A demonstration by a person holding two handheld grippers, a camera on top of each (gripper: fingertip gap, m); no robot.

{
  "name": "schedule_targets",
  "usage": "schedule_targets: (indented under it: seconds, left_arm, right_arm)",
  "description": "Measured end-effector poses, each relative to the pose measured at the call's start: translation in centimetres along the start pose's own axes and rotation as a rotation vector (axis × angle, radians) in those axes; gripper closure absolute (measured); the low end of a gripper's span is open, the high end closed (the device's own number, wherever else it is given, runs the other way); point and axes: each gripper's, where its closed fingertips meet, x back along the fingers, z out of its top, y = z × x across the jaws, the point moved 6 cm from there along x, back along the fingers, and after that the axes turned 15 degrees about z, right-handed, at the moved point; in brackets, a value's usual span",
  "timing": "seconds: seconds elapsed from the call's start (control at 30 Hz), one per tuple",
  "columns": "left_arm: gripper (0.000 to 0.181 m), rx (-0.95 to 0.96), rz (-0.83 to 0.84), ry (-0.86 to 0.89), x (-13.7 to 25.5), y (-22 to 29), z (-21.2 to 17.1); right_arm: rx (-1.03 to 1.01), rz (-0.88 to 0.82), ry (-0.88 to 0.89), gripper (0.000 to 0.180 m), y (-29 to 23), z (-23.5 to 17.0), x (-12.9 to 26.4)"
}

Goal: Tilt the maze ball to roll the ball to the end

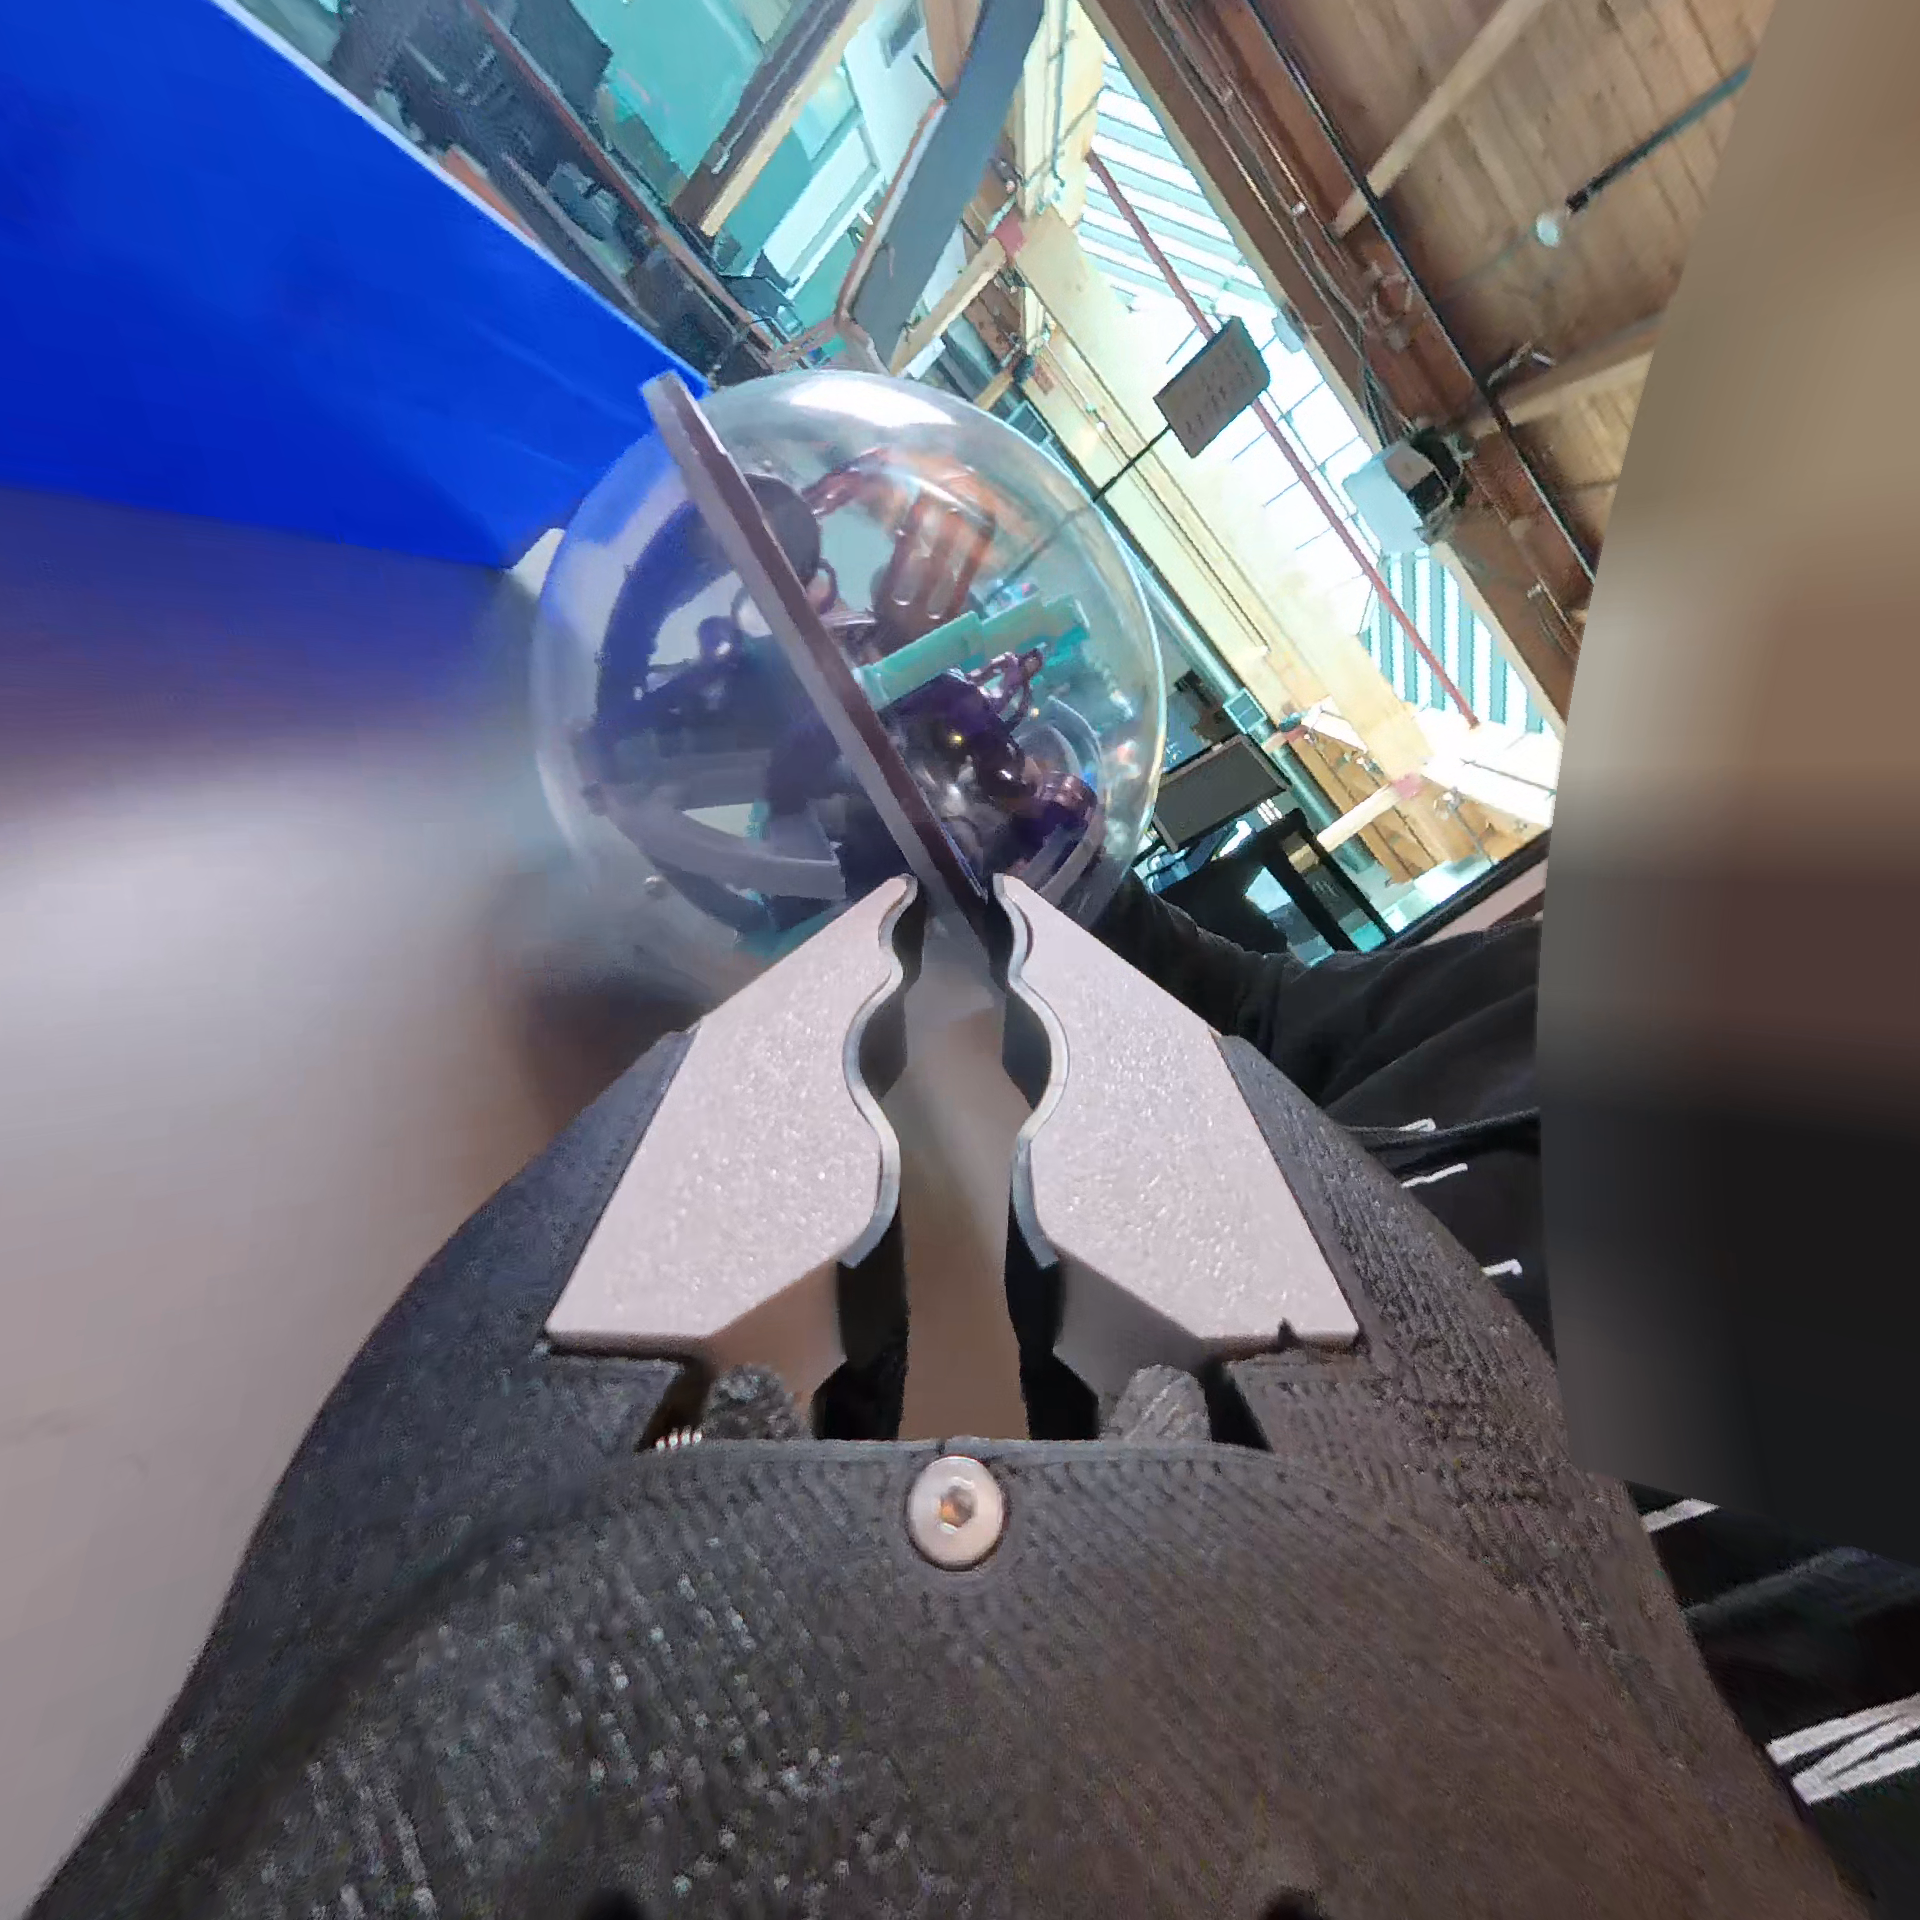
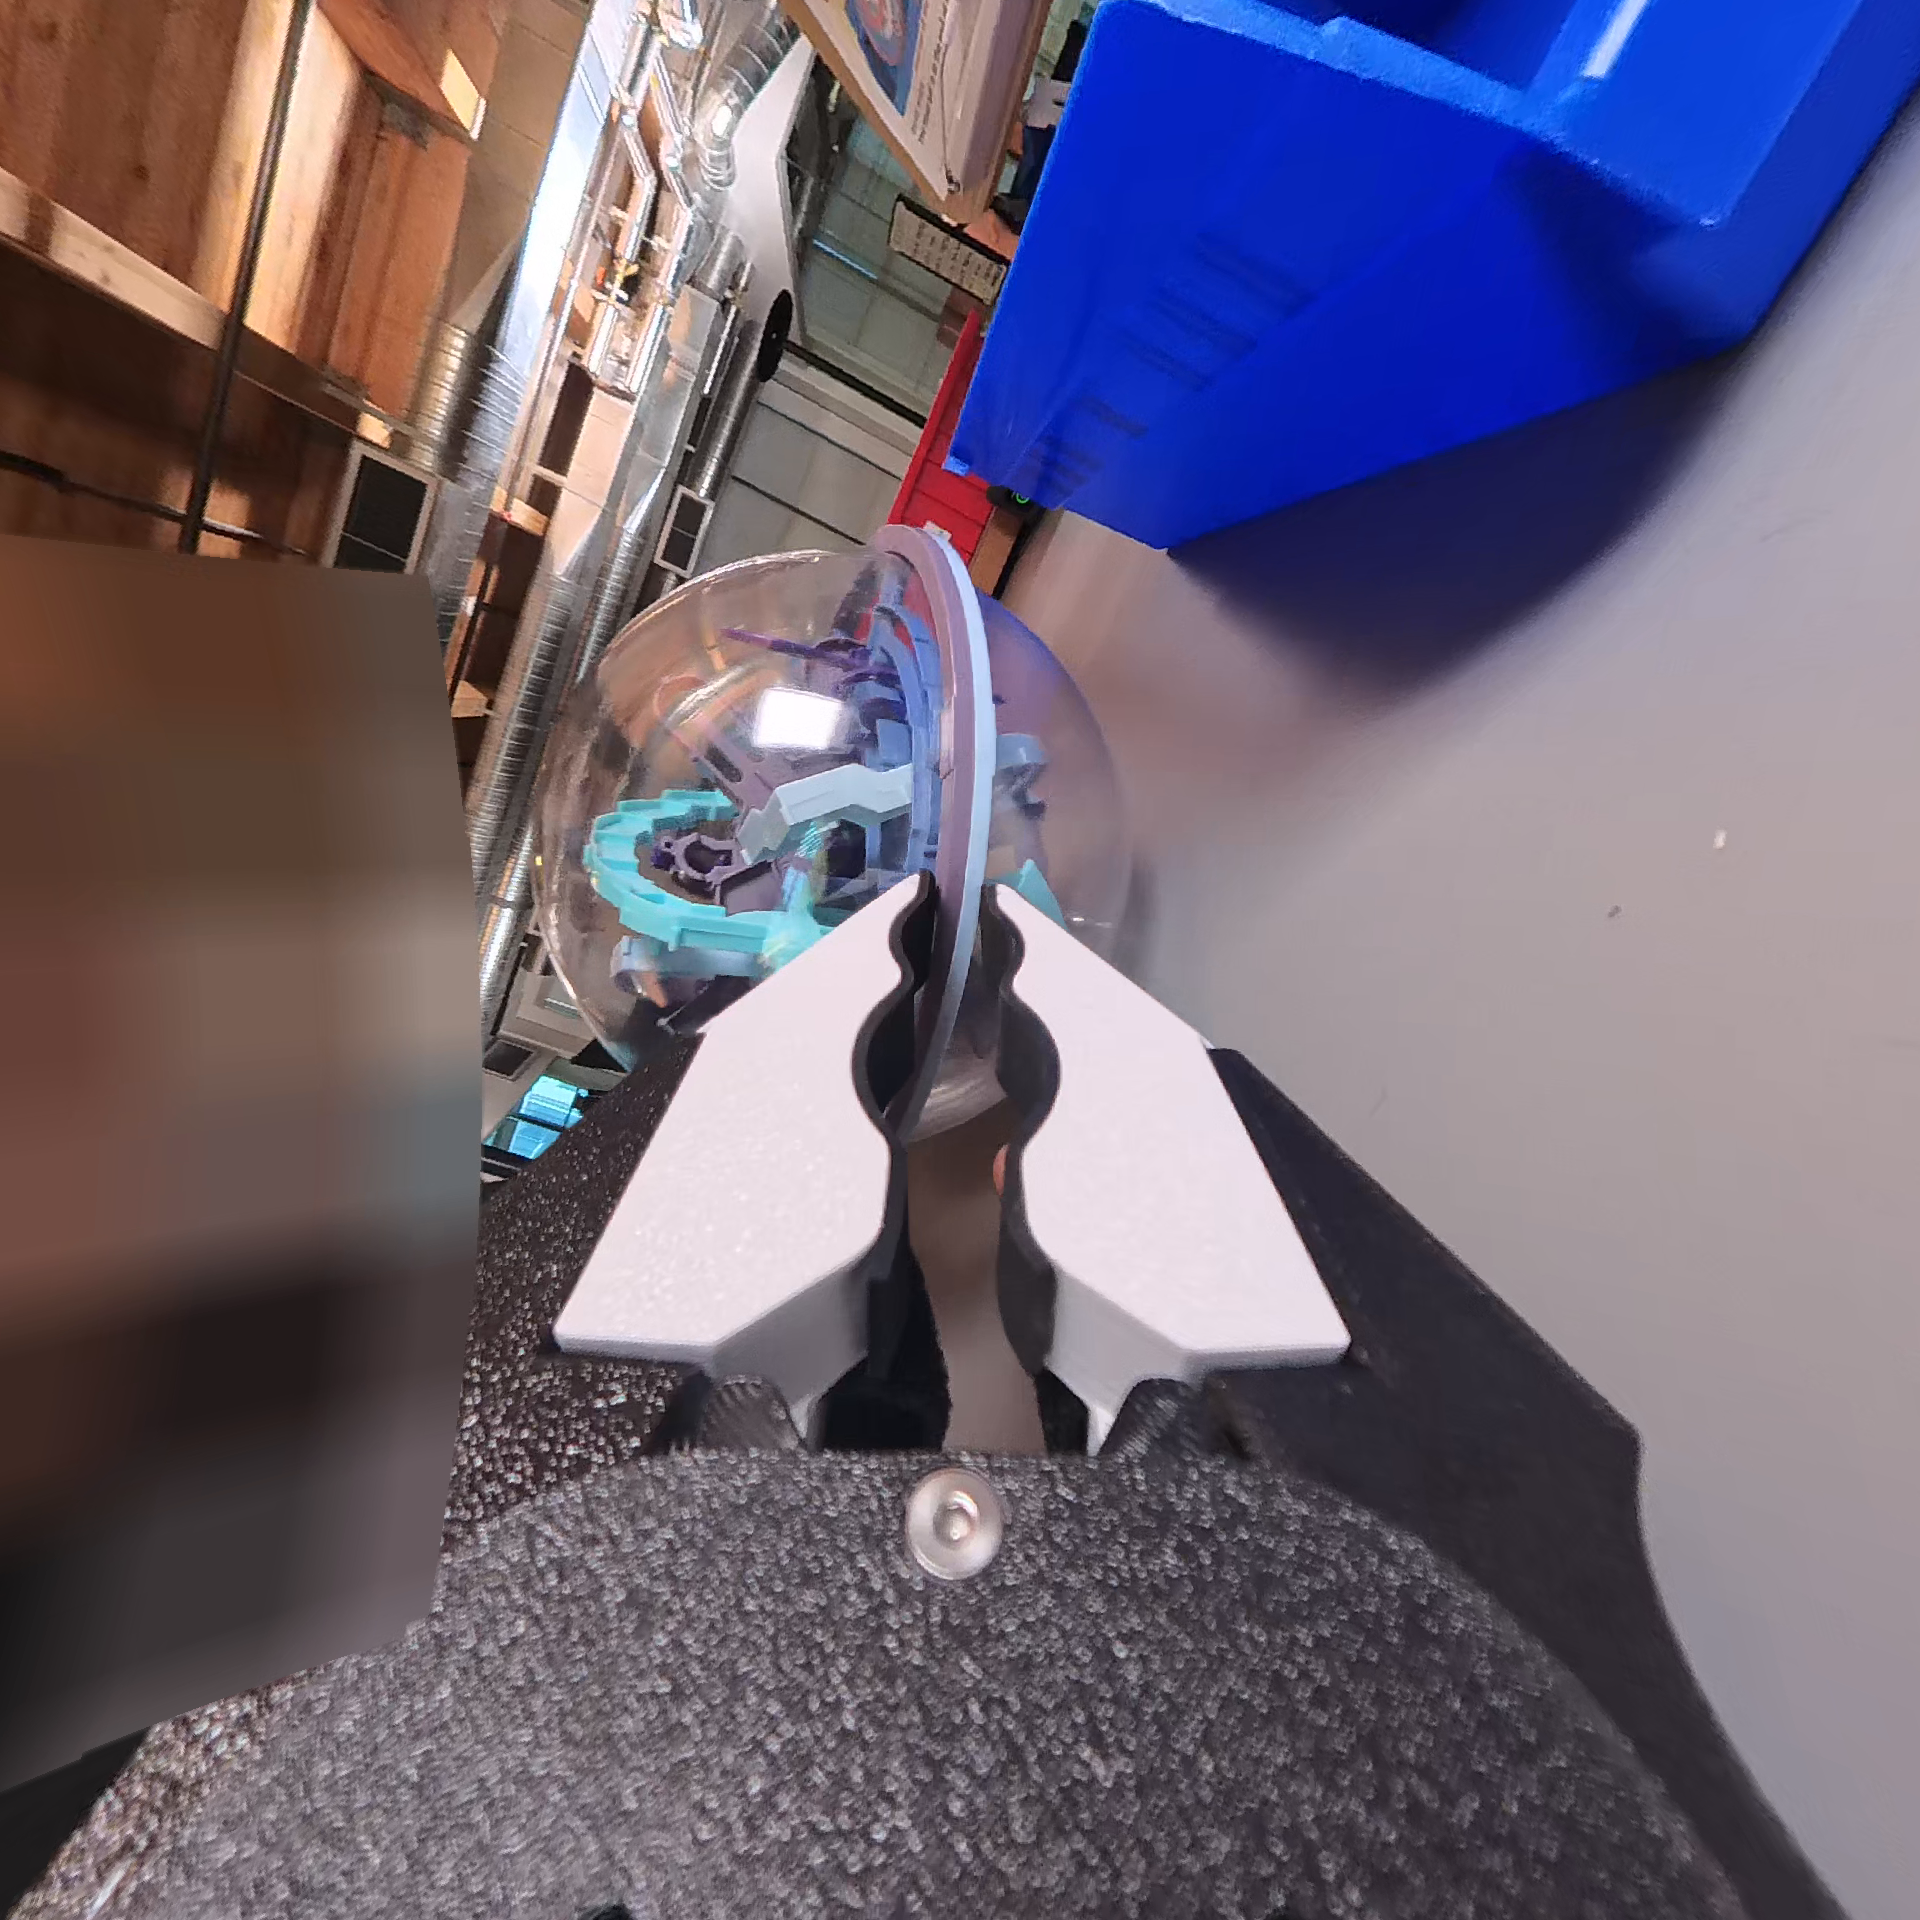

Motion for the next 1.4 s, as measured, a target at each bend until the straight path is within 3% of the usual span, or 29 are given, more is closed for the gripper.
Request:
schedule_targets:
  seconds: [0.33,0.63,0.83,1.0,1.07,1.17,1.27,1.4]
  left_arm:
    - [0.177,-0.156,-0.147,-0.015,0.0,2.8,-0.6]
    - [0.18,-0.128,-0.172,-0.009,0.4,2.5,-0.3]
    - [0.16,-0.106,-0.202,0.057,2.1,2.2,1.5]
    - [0.125,-0.126,0.051,0.305,4.1,-0.7,4.3]
    - [0.103,-0.145,0.128,0.314,3.9,-1.5,4.3]
    - [0.082,-0.163,0.11,0.229,2.6,-1.1,3.3]
    - [0.083,-0.162,0.064,0.145,1.7,-0.5,2.3]
    - [0.1,-0.177,0.051,0.108,2.1,-0.8,2.0]
  right_arm:
    - [0.11,-0.188,-0.127,0.178,0.8,-1.2,-0.7]
    - [0.13,-0.104,-0.125,0.18,-0.1,-1.2,-0.8]
    - [0.192,-0.05,-0.12,0.175,-1.0,-1.0,-1.0]
    - [0.29,-0.038,-0.151,0.146,-1.8,-1.1,-1.5]
    - [0.353,-0.041,-0.2,0.131,-2.2,-1.7,-2.0]
    - [0.428,-0.035,-0.288,0.116,-2.6,-2.9,-2.8]
    - [0.466,-0.021,-0.363,0.111,-2.8,-4.0,-3.4]
    - [0.499,-0.019,-0.411,0.113,-3.0,-4.6,-3.5]
